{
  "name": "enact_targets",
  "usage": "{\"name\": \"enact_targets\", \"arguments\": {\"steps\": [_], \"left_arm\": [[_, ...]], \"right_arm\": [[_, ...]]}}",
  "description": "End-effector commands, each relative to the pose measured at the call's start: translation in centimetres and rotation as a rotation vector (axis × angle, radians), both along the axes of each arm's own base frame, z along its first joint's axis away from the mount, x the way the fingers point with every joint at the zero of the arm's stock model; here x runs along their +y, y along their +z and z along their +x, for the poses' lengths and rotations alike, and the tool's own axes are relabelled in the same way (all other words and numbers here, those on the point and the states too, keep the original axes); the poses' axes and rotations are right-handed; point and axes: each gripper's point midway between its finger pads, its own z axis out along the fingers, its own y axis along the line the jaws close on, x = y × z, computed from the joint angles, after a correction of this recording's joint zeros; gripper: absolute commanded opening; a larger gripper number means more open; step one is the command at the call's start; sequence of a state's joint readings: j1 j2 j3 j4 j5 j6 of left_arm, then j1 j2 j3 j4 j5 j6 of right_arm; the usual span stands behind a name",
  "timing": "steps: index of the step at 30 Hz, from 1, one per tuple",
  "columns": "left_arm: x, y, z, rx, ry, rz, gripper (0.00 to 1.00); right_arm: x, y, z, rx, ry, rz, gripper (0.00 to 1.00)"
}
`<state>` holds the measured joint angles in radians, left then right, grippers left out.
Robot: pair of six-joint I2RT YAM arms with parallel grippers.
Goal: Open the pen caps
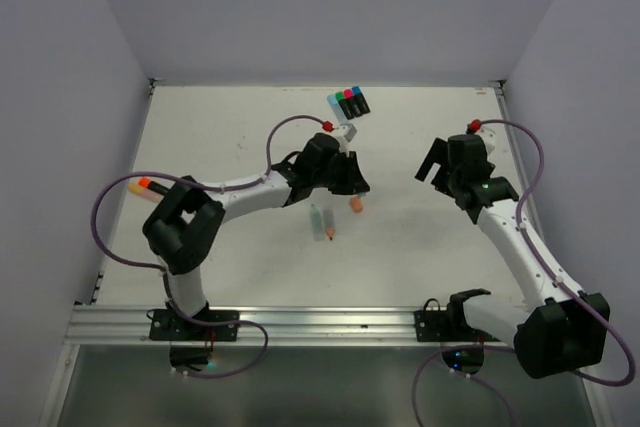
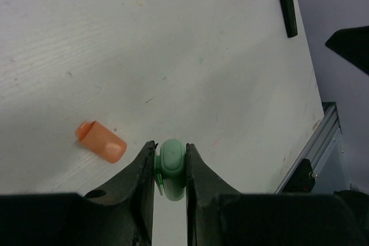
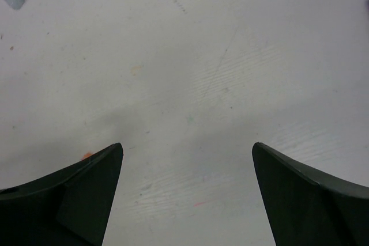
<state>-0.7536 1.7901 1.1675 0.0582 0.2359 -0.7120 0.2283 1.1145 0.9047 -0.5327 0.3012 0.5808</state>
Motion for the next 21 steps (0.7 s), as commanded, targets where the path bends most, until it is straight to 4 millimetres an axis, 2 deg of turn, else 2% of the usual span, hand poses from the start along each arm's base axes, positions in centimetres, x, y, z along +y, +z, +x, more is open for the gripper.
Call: {"name": "enact_targets", "arguments": {"steps": [1, 3, 5, 6, 7, 9, 11, 13, 14, 15, 21], "left_arm": [[-2.1, -0.9, 1.2, -0.034, 0.007, 0.017, 0.0], [-2.5, -1.0, 2.1, -0.061, 0.019, 0.033, 0.0], [-2.9, -2.8, 2.2, -0.053, 0.009, 0.086, 0.0], [-3.5, -2.6, 2.7, -0.067, 0.009, 0.094, 0.0], [-3.7, -3.7, 2.7, -0.053, 0.006, 0.113, 0.0], [-4.0, -4.1, 3.1, -0.054, 0.008, 0.118, 0.0], [-4.3, -5.4, 3.2, -0.039, 0.0, 0.135, 0.0], [-4.8, -5.7, 3.7, -0.045, 0.0, 0.146, 0.0], [-4.4, -6.6, 3.3, -0.017, -0.004, 0.181, 0.0], [-4.3, -6.6, 3.8, -0.025, 0.01, 0.197, 0.0], [-3.6, -7.3, 4.1, -0.044, 0.019, 0.25, 0.17]], "right_arm": [[-2.2, -1.0, -1.0, 0.065, -0.023, 0.002, 0.99], [-2.5, -1.1, -1.0, 0.07, -0.022, 0.036, 0.99], [-3.5, -1.5, -1.0, 0.081, -0.041, 0.043, 0.99], [-3.8, -1.6, -1.0, 0.085, -0.048, 0.041, 0.99], [-4.4, -1.7, -0.9, 0.088, -0.067, 0.042, 0.99], [-4.7, -1.9, -0.7, 0.095, -0.077, 0.046, 0.99], [-4.8, -2.2, -0.5, 0.1, -0.073, 0.041, 0.99], [-5.9, -2.5, -0.5, 0.109, -0.111, 0.032, 0.99], [-6.2, -2.5, -0.4, 0.106, -0.118, 0.025, 0.99], [-6.3, -2.7, -0.4, 0.109, -0.124, 0.018, 0.99], [-8.1, -2.6, -0.3, 0.113, -0.173, -0.035, 0.99]]}}
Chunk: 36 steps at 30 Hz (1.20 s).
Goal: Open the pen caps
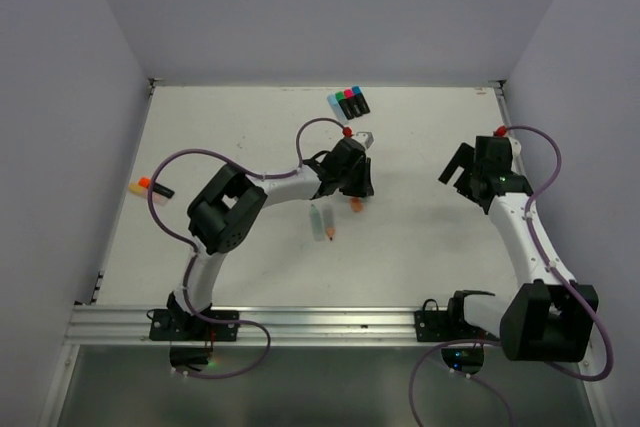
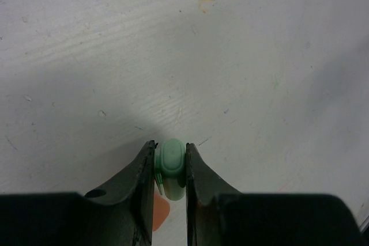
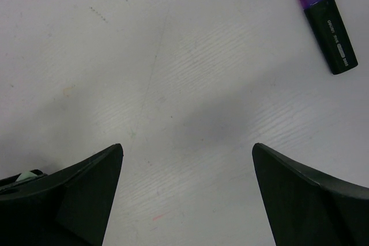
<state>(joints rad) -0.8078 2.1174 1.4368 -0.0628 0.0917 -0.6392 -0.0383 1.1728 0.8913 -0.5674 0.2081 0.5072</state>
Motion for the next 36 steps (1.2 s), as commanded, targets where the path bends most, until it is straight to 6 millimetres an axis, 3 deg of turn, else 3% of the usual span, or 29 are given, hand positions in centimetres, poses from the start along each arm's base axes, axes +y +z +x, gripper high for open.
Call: {"name": "enact_targets", "arguments": {"steps": [1, 9, 17, 22, 25, 29, 32, 36], "left_arm": [[-0.4, 0.9, 1.0, -0.057, -0.008, 0.029, 0.19], [-1.3, 0.7, 0.9, -0.042, -0.038, 0.014, 0.34], [-1.0, 1.4, 1.0, -0.06, -0.03, 0.022, 0.52], [-1.3, 5.0, 1.5, -0.114, -0.044, -0.012, 0.61], [-2.2, 9.2, 2.4, -0.178, -0.068, -0.036, 0.63], [-2.6, 13.8, 2.4, -0.229, -0.099, -0.077, 0.65], [-2.4, 16.3, 2.1, -0.258, -0.113, -0.097, 0.66], [-2.3, 17.8, 1.4, -0.262, -0.133, -0.123, 0.67]], "right_arm": [[-1.5, 0.4, 0.5, -0.01, -0.029, -0.04, 0.99], [-2.1, -0.5, 1.1, 0.016, -0.044, -0.025, 0.99], [-3.8, -0.7, 1.2, 0.026, -0.079, -0.039, 0.99], [-6.7, -2.6, 1.1, 0.089, -0.152, -0.037, 0.99], [-8.8, -4.0, 1.0, 0.143, -0.199, -0.049, 0.99], [-11.0, -4.3, 1.1, 0.167, -0.253, -0.1, 0.99], [-12.3, -4.2, 1.3, 0.18, -0.288, -0.139, 0.99], [-13.6, -5.1, 1.5, 0.197, -0.319, -0.122, 0.99]]}}
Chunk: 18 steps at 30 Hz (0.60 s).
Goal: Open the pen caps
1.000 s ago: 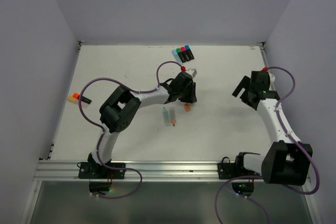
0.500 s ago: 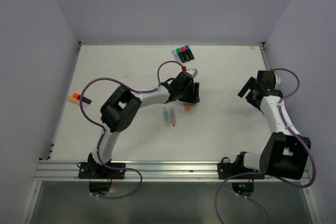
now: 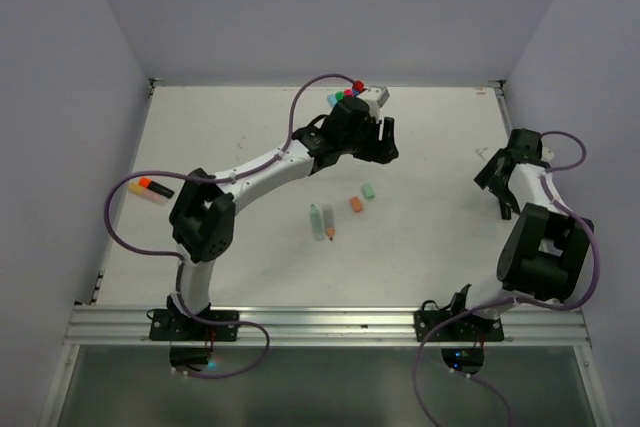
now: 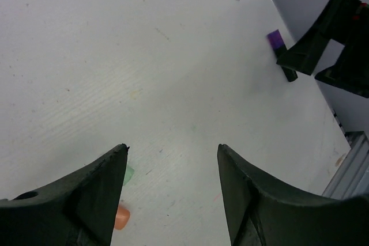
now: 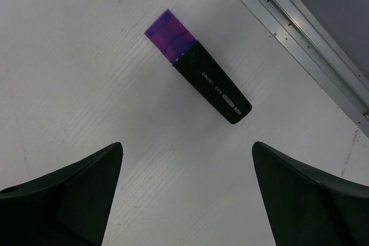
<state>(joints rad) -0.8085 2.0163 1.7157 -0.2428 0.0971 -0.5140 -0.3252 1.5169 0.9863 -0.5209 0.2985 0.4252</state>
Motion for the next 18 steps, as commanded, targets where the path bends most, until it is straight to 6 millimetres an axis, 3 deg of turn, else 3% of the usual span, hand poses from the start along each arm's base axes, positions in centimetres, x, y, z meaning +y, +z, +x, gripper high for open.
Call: {"name": "enact_targets", "arguments": {"steps": [1, 8, 18], "left_arm": [[0.1, 4.2, -1.7, -0.04, -0.065, -0.043, 0.67], [-0.2, 4.5, -2.7, -0.026, -0.106, -0.071, 0.67], [-0.2, 4.0, -3.3, -0.006, -0.129, -0.078, 0.67]], "right_arm": [[-2.8, 0.7, 1.5, -0.044, -0.047, -0.043, 0.99], [-4.0, -1.6, 2.2, -0.037, -0.061, 0.006, 0.98], [-3.4, -5.3, 2.6, 0.019, -0.03, 0.08, 0.92]]}}
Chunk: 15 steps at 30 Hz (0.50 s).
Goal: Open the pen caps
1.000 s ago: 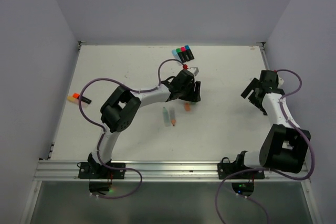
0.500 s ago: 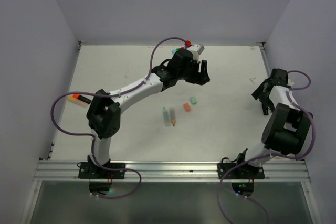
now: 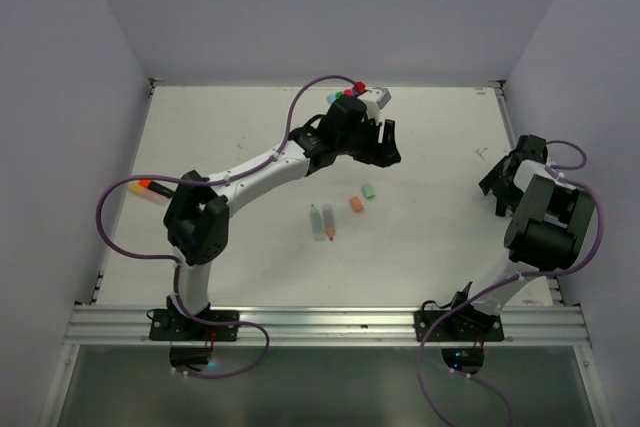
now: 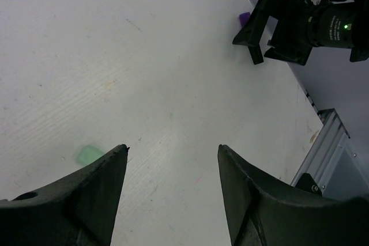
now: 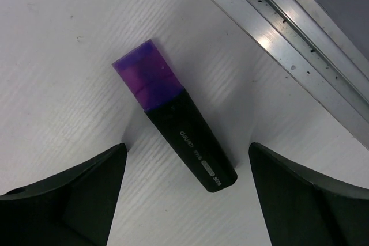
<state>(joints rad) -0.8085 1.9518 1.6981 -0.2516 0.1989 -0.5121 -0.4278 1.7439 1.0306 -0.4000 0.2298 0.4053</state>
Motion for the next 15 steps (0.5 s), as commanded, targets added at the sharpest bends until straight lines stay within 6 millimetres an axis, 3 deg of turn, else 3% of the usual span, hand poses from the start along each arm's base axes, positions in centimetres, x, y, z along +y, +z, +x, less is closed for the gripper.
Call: {"name": "enact_targets", "arguments": {"steps": [1, 6, 11, 12, 13, 15], "left_arm": [[0.1, 1.4, -1.2, -0.019, -0.039, -0.021, 0.67], [0.3, 1.8, -1.7, -0.021, -0.045, -0.031, 0.67], [1.2, 2.7, -2.3, -0.036, -0.041, -0.048, 0.67], [1.5, 2.1, -2.6, -0.026, -0.039, -0.038, 0.67], [1.9, 2.3, -2.7, -0.031, -0.031, -0.036, 0.67], [2.6, 1.4, -2.9, -0.022, -0.018, -0.016, 0.67]], "right_arm": [[-0.2, 0.0, 1.3, -0.038, 0.024, 0.008, 0.89], [0.3, 0.2, 1.3, -0.058, 0.041, 0.026, 0.79], [0.7, -0.9, 0.4, -0.019, 0.024, 0.045, 0.55], [0.7, -1.1, 0.3, -0.013, 0.02, 0.048, 0.49], [0.9, -1.3, 0.3, -0.013, 0.02, 0.057, 0.31], [1.1, -1.2, 0.5, -0.026, 0.031, 0.063, 0.12]]}}
